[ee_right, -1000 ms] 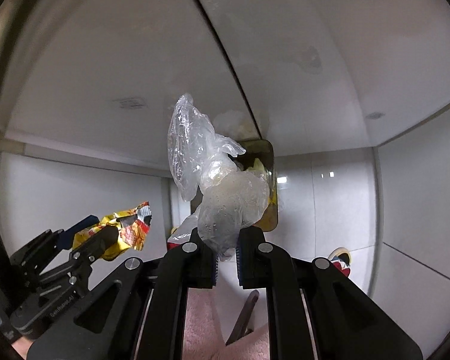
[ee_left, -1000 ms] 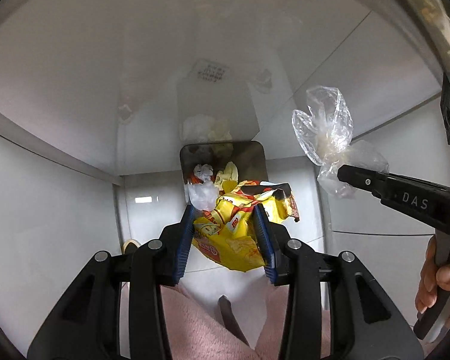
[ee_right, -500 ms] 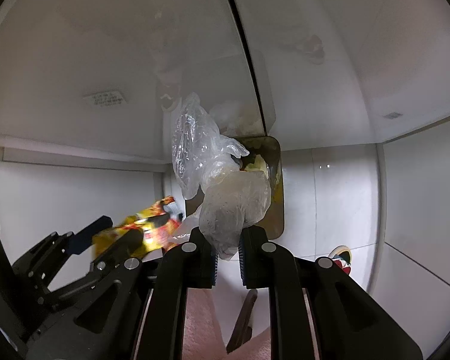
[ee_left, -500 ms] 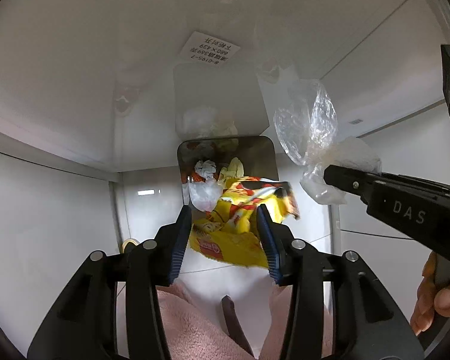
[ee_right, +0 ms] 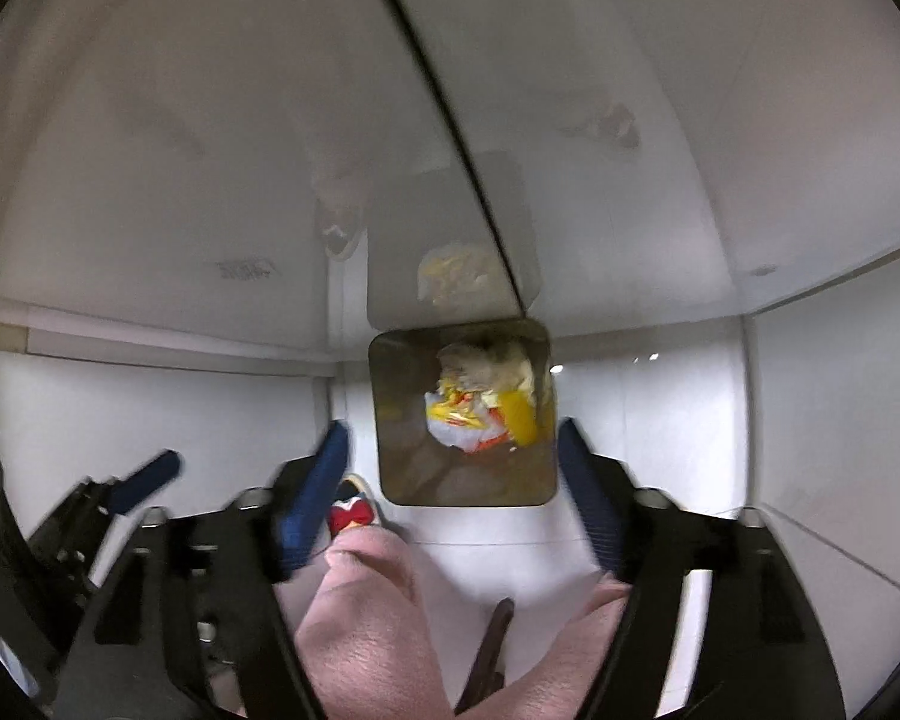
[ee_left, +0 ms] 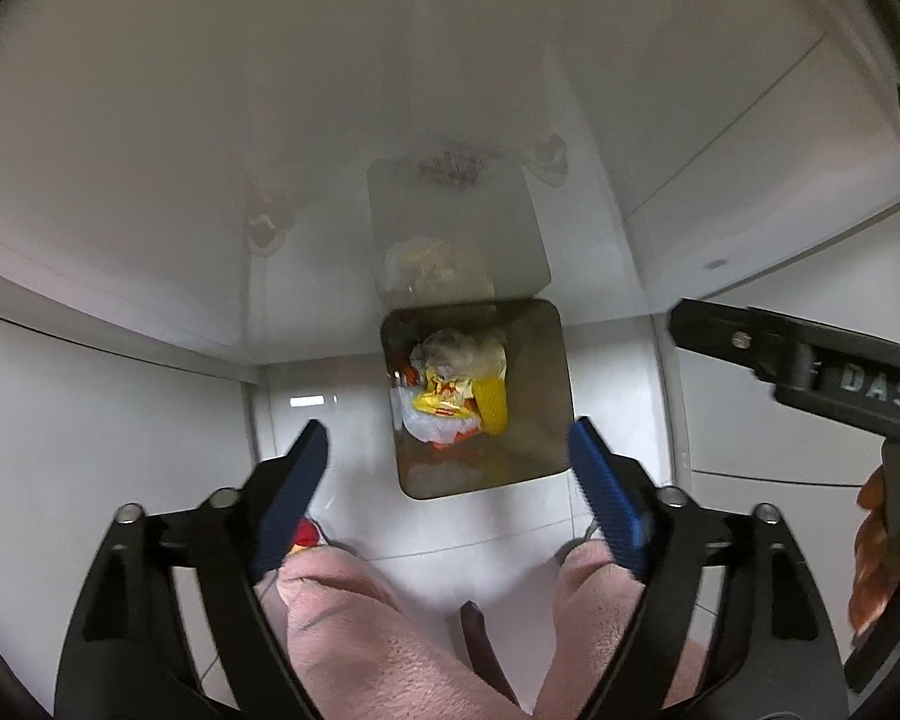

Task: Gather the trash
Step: 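Open both tools to drop the packet and bag into the bin, then grasp the white-red snack wrapper with the left tool while the right grasps the plastic bottle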

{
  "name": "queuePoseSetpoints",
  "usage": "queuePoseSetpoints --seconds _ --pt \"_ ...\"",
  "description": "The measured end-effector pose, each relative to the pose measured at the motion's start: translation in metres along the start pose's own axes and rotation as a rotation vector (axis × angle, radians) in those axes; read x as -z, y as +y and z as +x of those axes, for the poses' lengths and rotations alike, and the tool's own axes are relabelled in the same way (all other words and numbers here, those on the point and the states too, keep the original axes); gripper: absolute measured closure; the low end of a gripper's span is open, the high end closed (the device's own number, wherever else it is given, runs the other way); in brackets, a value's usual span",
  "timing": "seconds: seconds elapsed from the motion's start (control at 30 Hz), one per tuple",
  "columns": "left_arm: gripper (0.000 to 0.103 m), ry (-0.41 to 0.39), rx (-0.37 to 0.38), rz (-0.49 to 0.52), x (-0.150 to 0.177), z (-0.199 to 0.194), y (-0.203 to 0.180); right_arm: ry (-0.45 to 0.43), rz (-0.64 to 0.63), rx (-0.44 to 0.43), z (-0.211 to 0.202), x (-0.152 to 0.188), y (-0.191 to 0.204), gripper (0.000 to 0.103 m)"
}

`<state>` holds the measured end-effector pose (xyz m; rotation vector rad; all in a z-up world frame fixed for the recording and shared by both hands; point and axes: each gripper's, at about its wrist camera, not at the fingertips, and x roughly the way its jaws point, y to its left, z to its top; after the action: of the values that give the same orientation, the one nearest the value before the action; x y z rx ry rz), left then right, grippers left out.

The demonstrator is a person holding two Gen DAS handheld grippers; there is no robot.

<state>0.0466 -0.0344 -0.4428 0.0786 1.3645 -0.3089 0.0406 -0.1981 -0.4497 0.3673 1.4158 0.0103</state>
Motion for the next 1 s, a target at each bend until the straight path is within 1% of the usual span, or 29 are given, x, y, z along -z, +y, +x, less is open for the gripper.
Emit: queuePoseSetpoints --seconds 0.03,0.07,0.1,0.13,0.17,0.23,0.3,0.4,0.6,0.7,0.83,1.0 --pt "0.015 -0.006 -0.001 0.001 -0.002 -0.003 0.001 -0.009 -0.016 0.008 -0.008 0.001 0.001 0.017" --pt "0.009 -0.015 -0.001 0.004 -0.003 -0.009 0.003 -0.019 -0.034 0.013 -0.017 0.001 0.003 0.017" --pt "0.008 -0.027 -0.008 0.009 -0.003 -0.018 0.003 -0.028 -0.052 0.016 -0.027 0.002 0.004 0.016" --pt "0.008 -0.035 -0.015 0.018 -0.003 -0.024 0.003 -0.032 -0.058 0.016 -0.032 0.003 0.001 0.013" --pt "0.008 -0.046 -0.019 0.035 -0.004 -0.032 0.003 -0.043 -0.059 0.017 -0.042 0.003 0.001 0.007" --pt "0.008 -0.067 -0.021 0.054 -0.004 -0.047 0.002 -0.075 -0.052 0.008 -0.063 0.003 0.001 0.006" --pt "0.008 -0.107 -0.017 0.072 -0.006 -0.073 -0.001 -0.095 -0.048 -0.009 -0.081 0.002 0.001 0.006" --pt "0.008 -0.164 -0.014 0.080 -0.012 -0.108 -0.004 -0.141 -0.059 -0.007 -0.111 -0.004 0.005 0.006" --pt "0.008 -0.265 -0.015 0.074 -0.031 -0.167 -0.010 -0.279 -0.080 0.005 -0.178 -0.019 0.007 0.006" --pt "0.008 -0.292 -0.001 0.062 -0.046 -0.187 -0.010 -0.342 -0.080 0.011 -0.209 -0.034 0.007 0.006" --pt "0.008 -0.344 0.000 0.061 -0.072 -0.204 -0.012 -0.415 -0.092 0.021 -0.235 -0.058 0.007 0.006" --pt "0.008 -0.383 0.002 0.051 -0.110 -0.218 -0.013 -0.457 -0.092 0.031 -0.248 -0.095 0.003 0.006"
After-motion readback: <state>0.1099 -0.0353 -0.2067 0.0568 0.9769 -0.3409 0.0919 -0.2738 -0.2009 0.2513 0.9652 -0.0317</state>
